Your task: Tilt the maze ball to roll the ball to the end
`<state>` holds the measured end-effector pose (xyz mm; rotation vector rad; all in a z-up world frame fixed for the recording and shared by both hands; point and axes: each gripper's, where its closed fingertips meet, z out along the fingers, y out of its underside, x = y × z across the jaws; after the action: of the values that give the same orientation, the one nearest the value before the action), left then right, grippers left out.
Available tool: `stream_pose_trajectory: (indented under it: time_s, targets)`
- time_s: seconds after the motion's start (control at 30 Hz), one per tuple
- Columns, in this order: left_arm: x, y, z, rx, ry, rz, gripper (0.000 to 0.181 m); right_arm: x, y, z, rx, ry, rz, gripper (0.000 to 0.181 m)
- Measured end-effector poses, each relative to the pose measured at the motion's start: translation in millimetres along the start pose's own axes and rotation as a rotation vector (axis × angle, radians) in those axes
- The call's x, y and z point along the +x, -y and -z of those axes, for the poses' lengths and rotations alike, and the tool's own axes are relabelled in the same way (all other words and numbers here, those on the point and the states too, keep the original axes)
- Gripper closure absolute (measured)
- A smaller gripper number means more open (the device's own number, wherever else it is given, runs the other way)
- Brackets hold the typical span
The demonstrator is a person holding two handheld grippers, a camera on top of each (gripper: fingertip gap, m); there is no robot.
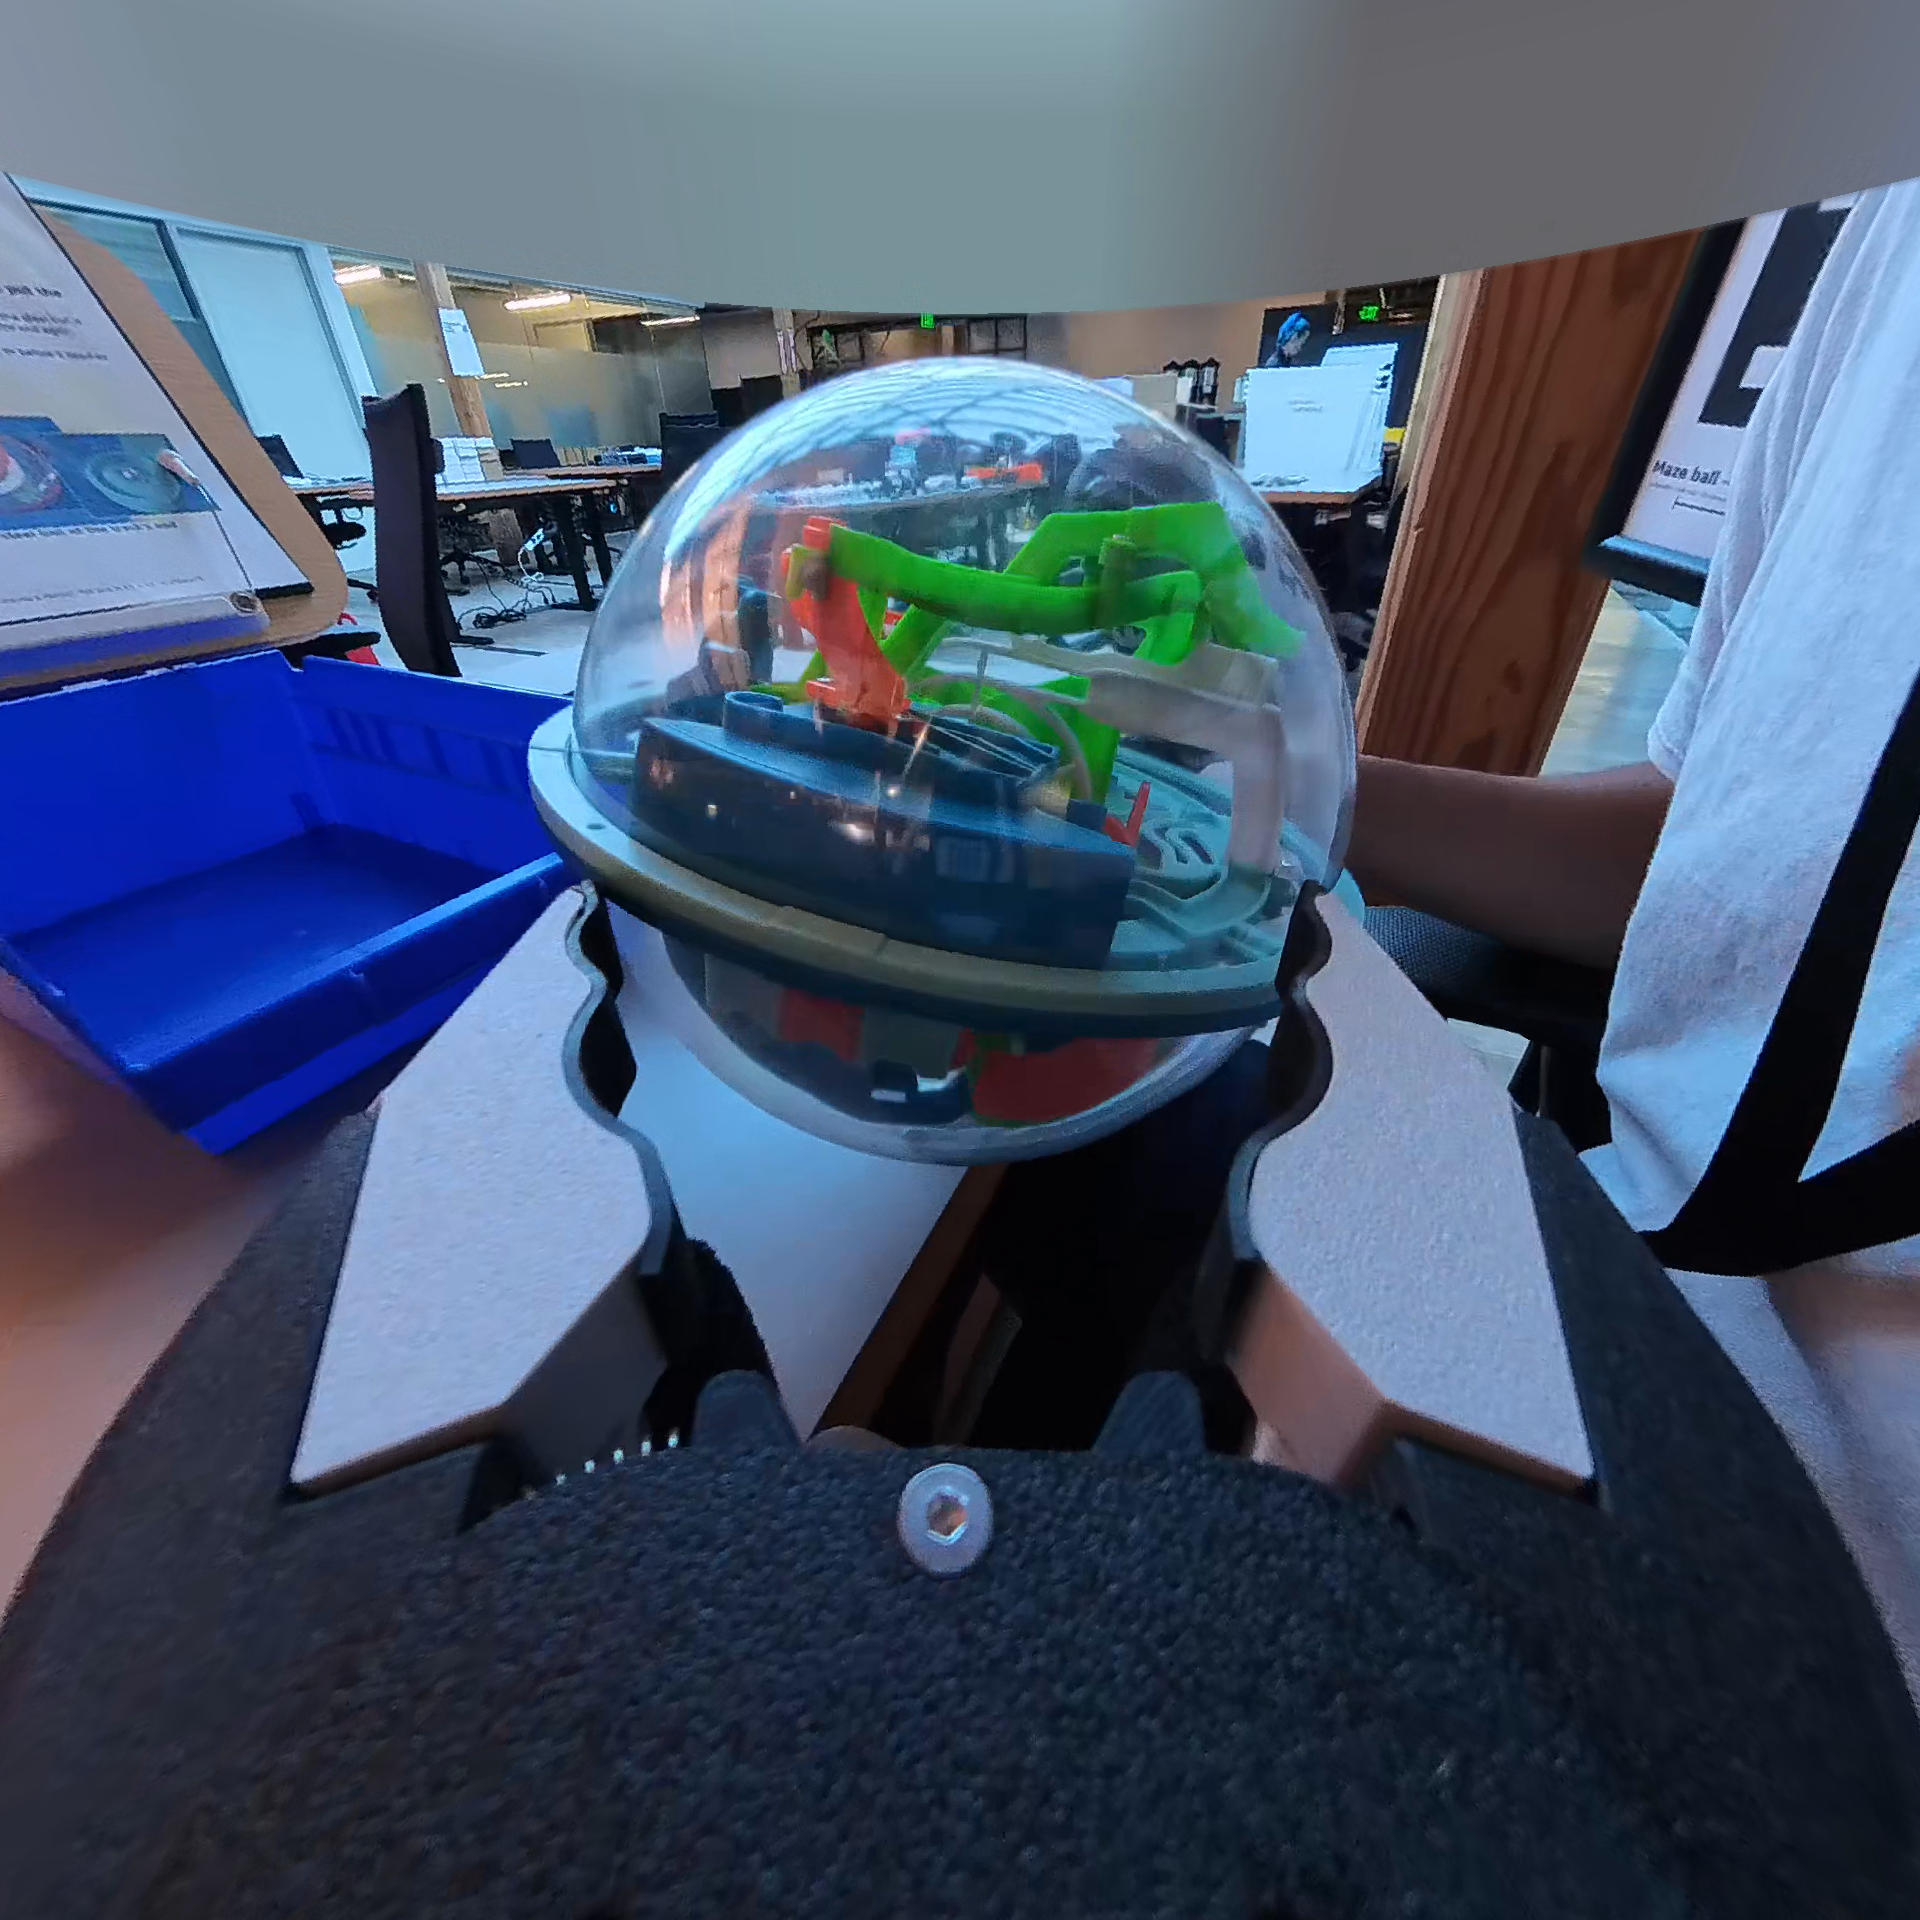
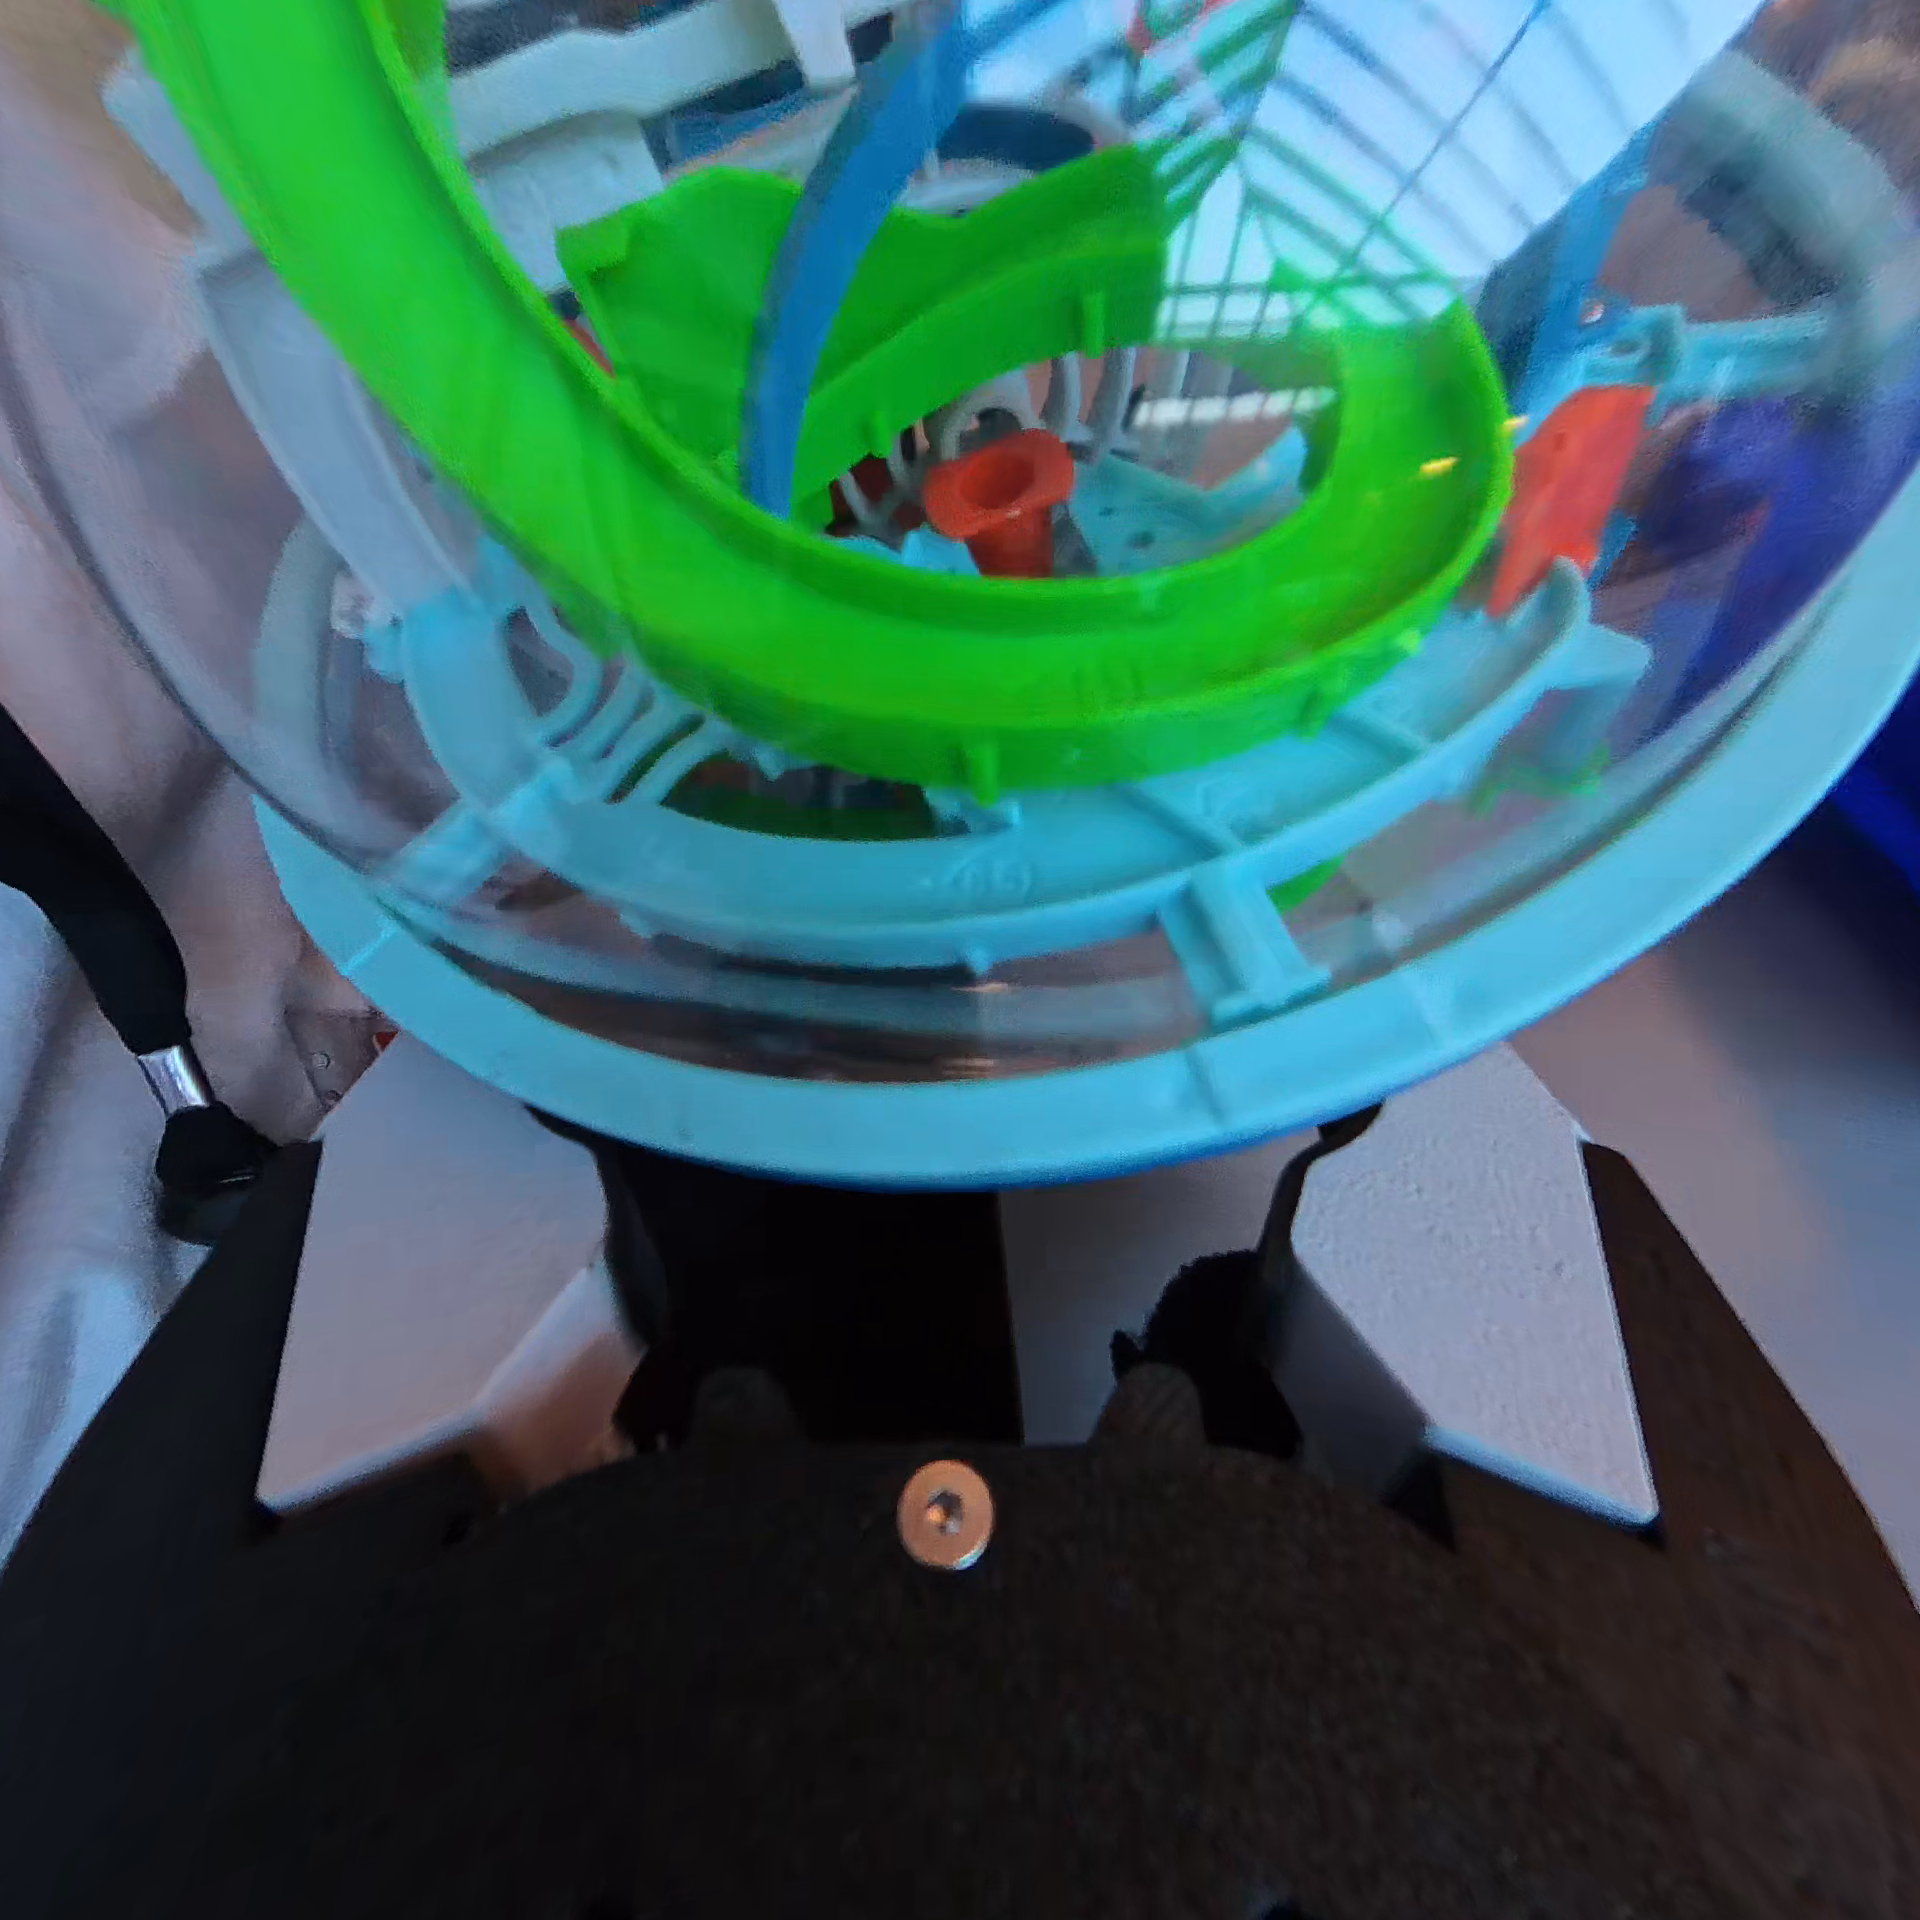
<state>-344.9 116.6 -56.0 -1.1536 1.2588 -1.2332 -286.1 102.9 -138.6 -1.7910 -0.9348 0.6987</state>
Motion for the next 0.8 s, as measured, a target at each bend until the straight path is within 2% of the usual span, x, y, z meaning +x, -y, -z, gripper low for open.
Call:
stream_pose_trajectory:
  time_s: [0.4,0.8]
  targets:
    - [7,0,7,0.000,-0.003,0.000,0.058,-10,-1,-4,-0.009,0.003,-0.006,0.039]
    - [-4,-17,5,0.025,-0.024,0.156,0.058,-3,2,3,0.042,-0.019,-0.072,0.039]
